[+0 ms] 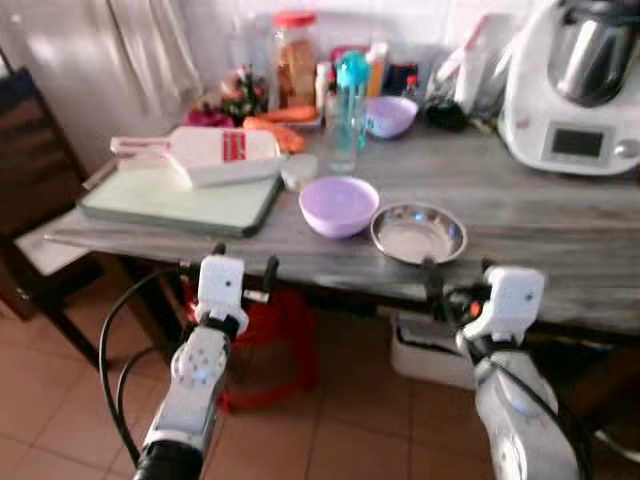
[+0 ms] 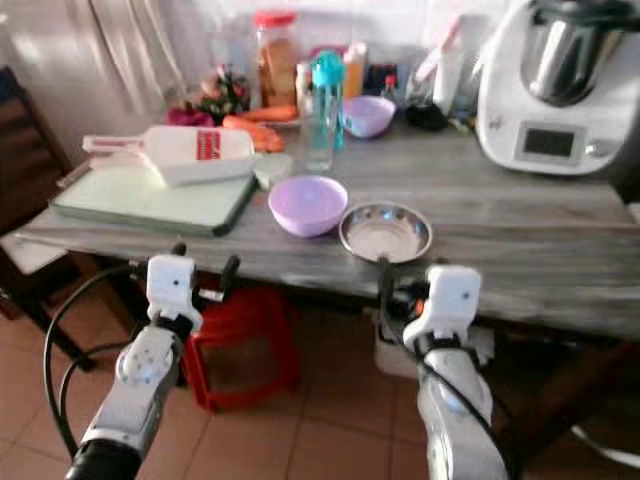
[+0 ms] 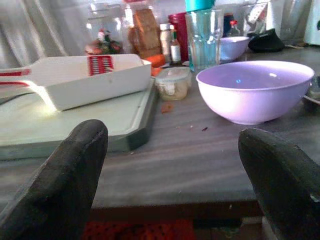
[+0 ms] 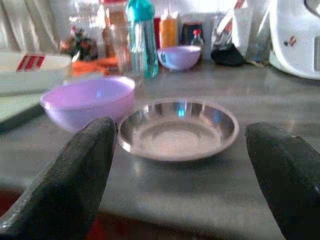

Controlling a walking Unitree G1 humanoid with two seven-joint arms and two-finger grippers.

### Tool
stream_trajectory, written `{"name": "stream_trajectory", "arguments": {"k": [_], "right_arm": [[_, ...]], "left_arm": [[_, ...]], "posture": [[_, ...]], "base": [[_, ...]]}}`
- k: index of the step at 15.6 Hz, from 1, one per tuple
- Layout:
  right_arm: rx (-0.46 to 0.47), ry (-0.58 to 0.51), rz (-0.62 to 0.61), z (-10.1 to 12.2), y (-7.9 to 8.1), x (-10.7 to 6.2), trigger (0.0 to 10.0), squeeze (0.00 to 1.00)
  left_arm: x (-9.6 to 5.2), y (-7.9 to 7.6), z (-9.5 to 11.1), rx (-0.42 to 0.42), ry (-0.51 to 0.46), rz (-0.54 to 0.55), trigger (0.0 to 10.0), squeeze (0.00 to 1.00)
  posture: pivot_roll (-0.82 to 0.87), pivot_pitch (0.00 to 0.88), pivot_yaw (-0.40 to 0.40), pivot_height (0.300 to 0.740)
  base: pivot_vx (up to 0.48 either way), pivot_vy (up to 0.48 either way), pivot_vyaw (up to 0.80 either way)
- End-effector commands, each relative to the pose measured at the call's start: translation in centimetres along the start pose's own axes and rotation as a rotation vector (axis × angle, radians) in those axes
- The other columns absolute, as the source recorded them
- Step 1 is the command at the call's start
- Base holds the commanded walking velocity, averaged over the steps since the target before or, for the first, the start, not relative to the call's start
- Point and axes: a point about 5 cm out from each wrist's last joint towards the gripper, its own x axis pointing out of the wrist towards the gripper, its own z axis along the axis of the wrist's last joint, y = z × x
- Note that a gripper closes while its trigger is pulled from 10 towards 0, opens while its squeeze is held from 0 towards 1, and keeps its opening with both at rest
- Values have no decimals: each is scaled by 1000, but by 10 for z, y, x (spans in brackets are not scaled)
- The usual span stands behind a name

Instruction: Setting the table

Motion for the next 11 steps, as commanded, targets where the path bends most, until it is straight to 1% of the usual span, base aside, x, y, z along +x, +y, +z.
{"name": "stream_trajectory", "arguments": {"k": [1, 2, 4, 7, 8, 9, 10, 11], "right_arm": [[-5, 32, -7, -8, -4, -2, 10000, 0], [-24, 31, -23, -10, -6, -3, 10000, 0], [-20, 38, -47, -15, -9, -3, 10000, 0], [-20, 31, -59, -17, -11, 0, 10000, 0], [-21, 26, -58, -17, -10, 1, 10000, 0], [-23, 27, -60, -17, -8, 3, 10000, 0], [-23, 25, -55, -16, -5, 5, 10000, 0], [-35, 25, -53, -16, -5, 6, 10000, 0]], "left_arm": [[1, -4, -5, 11, 20, 6, 10000, 0], [1, -4, -8, 12, 30, 10, 10000, 0], [2, -3, -13, 5, 48, 28, 10000, 0], [4, -8, -17, -11, 63, 27, 10000, 0], [6, -9, -16, -3, 49, 11, 10000, 0], [9, -13, -12, -13, 26, -10, 10000, 0], [10, -14, -9, 8, 6, -34, 10000, 0], [11, -15, -7, -5, -5, -30, 10000, 0]], "posture": [[-38, 0, 67, 740], [-39, 0, 69, 740], [-41, 0, 73, 740], [-43, 0, 77, 740], [-42, 0, 76, 740], [-41, 0, 75, 740], [-41, 0, 75, 740], [-43, 0, 68, 740]], "base": [[-262, 0, 0], [-259, 0, 0], [-263, 0, 0], [-265, 0, 0], [-251, 0, 0], [0, 0, 0], [0, 0, 0], [0, 0, 0]]}}
